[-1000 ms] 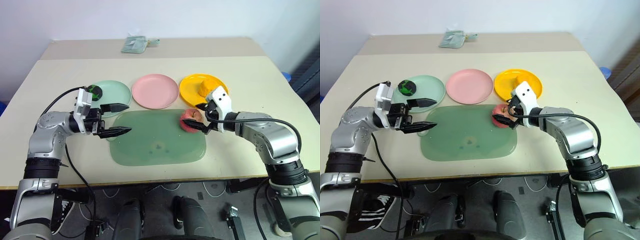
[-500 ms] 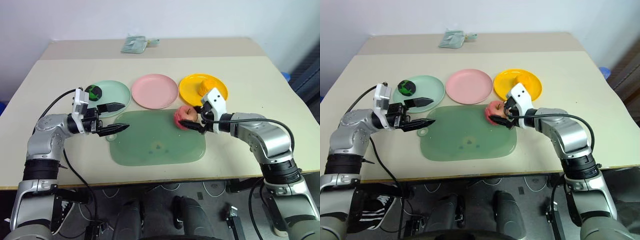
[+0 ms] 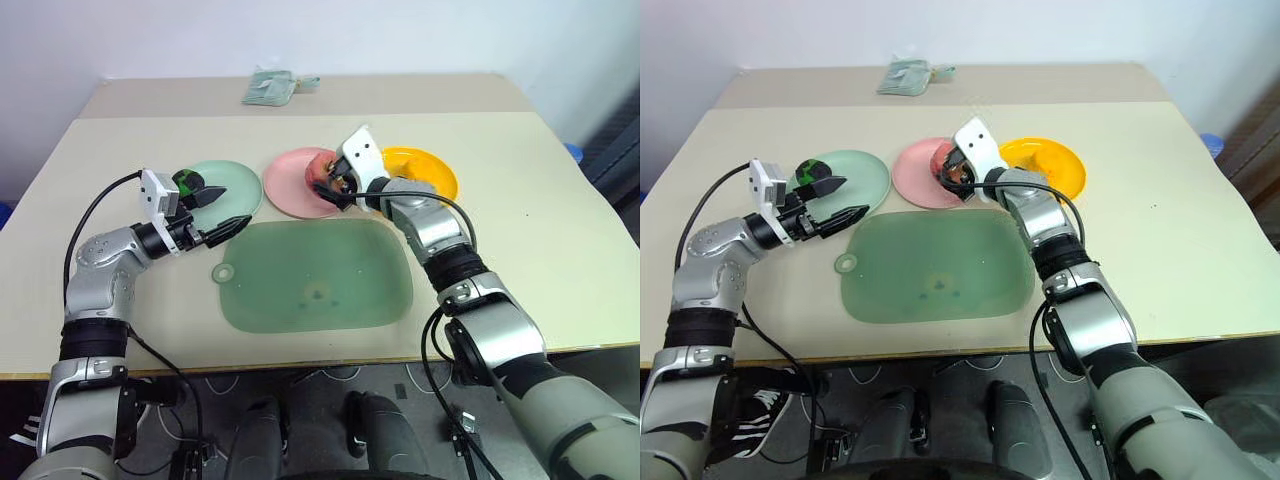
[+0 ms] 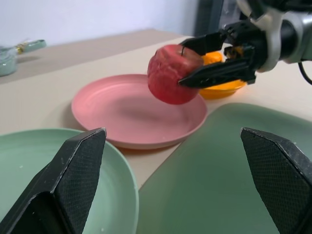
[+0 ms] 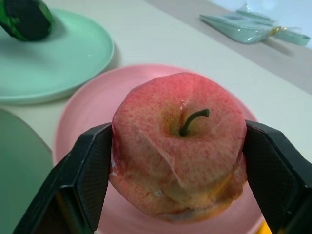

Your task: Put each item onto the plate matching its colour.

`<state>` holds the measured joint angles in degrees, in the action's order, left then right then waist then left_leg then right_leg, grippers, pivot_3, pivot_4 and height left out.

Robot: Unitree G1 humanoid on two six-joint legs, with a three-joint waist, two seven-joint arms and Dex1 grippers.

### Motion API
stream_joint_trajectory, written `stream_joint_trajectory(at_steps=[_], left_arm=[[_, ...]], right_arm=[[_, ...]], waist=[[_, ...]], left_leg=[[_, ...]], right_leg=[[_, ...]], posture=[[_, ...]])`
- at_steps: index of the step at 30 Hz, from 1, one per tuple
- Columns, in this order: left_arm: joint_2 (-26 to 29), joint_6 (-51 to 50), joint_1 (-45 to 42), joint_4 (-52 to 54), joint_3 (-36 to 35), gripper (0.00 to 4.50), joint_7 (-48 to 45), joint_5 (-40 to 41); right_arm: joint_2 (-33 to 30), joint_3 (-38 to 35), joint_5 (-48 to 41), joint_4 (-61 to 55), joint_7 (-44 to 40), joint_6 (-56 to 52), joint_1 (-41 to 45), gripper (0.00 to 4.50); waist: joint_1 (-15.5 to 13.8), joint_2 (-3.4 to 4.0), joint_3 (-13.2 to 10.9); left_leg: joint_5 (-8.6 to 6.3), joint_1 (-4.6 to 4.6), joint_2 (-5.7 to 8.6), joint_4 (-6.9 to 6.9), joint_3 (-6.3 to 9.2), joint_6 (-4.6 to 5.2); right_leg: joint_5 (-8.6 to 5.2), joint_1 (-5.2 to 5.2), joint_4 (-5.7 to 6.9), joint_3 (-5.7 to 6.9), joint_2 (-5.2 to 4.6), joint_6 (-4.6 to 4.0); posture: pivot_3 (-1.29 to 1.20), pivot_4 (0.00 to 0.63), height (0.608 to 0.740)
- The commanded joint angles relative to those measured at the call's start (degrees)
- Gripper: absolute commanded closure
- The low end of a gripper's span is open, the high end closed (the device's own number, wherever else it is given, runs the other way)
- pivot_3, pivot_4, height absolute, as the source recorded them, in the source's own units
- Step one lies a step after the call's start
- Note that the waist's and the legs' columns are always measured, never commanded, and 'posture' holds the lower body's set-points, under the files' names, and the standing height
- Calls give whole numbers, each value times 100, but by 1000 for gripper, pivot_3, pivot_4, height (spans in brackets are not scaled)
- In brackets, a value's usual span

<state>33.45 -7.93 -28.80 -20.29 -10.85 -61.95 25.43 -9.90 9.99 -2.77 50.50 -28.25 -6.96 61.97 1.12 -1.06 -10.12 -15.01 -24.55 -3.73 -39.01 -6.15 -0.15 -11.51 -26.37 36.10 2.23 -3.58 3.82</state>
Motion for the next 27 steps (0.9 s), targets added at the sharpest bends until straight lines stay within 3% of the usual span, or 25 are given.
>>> stream_joint_trajectory(at_steps=[1, 3, 5, 6, 13, 18, 22, 27], left_arm=[[125, 152, 139, 283, -194, 0, 0, 60], [149, 106, 228, 379, -231, 0, -1, 119], [162, 98, 298, 450, -271, 0, -11, 170], [160, 93, 331, 490, -289, 0, -20, 193], [97, 90, 383, 525, -275, 0, -92, 282], [132, -25, 202, 327, -193, 0, -572, 428], [177, -259, 62, 236, -137, 0, -1293, 713], [122, -685, -192, 187, 23, 0, -1886, 946]], right_arm=[[222, -268, 65, 809, 211, 677, 506, 1201], [331, -413, -26, 1191, 53, 730, 581, 1201], [419, -655, -268, 1348, -368, 691, 601, 162], [434, -721, -305, 1360, -481, 703, 605, 38], [276, -1205, -624, 609, -727, 910, 547, 38], [-373, -1460, -1498, -2690, -1533, -36, -887, 38], [-1377, -1591, -2368, -5492, -2082, -1211, -2615, 38], [-2526, -2200, -3063, -7259, -2382, -1922, -4277, 38]], waist=[[11, 0, 0], [15, 0, 0], [10, 0, 0], [11, 2, -1], [3, 5, -3], [-57, 2, -1], [-85, -3, 2], [2, 3, -1]], left_leg=[[0, 1, -2, 0, 2, 0], [0, 5, -4, 4, 2, 0], [0, 5, -6, 6, 2, -1], [0, 5, -6, 5, 2, -1], [1, 4, -4, 5, 2, -2], [1, 2, -5, 6, 9, -3], [0, 3, 0, 3, 9, -3], [0, 14, -3, 2, 9, -2]], right_leg=[[0, 0, 2, 0, 2, 0], [0, 0, 4, 1, 4, -1], [-1, 1, 3, 1, 5, -1], [0, 1, 3, 1, 5, -1], [0, 2, 2, 1, 2, -1], [-1, 5, 1, 6, 1, 1], [-1, 14, -5, 8, -6, 0], [-10, 12, -4, 6, 2, -14]], posture=[[0, 150, 740], [0, 150, 740], [0, 150, 740], [0, 150, 740], [0, 150, 740], [0, 150, 740], [0, 150, 740], [0, 150, 740]])
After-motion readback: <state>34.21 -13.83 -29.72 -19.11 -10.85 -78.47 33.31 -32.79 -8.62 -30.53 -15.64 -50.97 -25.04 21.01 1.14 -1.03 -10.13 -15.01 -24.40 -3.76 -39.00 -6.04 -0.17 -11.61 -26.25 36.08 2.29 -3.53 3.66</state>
